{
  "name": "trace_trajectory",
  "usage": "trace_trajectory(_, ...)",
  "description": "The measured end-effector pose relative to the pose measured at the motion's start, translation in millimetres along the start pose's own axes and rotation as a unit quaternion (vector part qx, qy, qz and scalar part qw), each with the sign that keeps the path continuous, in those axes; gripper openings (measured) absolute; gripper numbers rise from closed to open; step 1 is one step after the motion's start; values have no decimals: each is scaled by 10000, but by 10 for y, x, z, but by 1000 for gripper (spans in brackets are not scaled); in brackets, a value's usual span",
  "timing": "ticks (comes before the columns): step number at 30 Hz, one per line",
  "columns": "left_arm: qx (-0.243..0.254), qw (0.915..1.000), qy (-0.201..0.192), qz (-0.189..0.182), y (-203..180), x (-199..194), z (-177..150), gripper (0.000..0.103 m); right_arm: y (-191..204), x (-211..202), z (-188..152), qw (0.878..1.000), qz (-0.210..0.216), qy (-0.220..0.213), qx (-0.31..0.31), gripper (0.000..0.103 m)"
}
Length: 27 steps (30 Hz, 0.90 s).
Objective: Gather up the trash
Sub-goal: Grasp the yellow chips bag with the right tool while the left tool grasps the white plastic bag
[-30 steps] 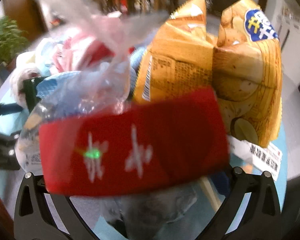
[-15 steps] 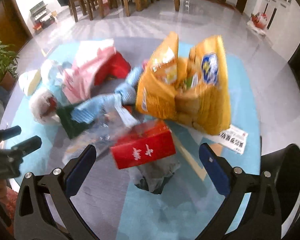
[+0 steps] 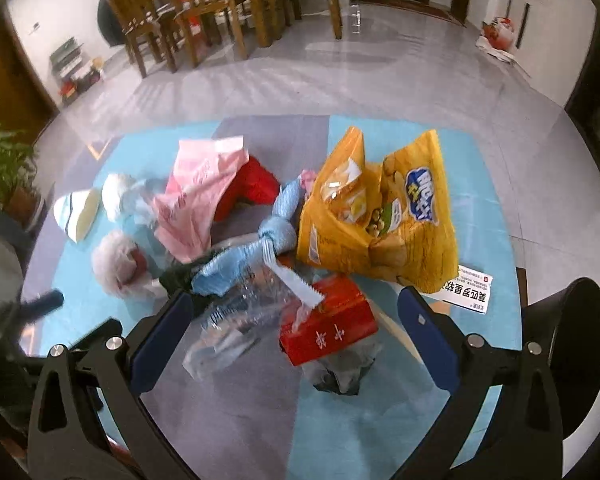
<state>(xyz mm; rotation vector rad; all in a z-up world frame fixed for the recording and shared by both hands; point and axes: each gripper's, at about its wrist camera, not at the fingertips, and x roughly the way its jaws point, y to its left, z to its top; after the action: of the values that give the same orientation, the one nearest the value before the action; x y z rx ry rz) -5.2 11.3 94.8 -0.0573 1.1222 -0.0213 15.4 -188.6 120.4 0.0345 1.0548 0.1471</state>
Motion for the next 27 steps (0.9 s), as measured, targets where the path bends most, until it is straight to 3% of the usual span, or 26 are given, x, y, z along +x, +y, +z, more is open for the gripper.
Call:
trace_trajectory(6,-58,9999,-100,-25,-12,-86,74,100,23,-80,101,9997,78,-200,141,97)
trace_trajectory(14,89,9993,-345,81,-62,-182,164,100,-2,-93,178,9994,116,-184,276,83)
trace_trajectory(24,-37,9982,-580,-112,73,-375,374,99,-94,-270,321,9985,132,-325,419,71)
trace_trajectory(27,-230,9974,-628,-253,201,-408,510,93,-142,-385,494,9979,101,-429,482,66)
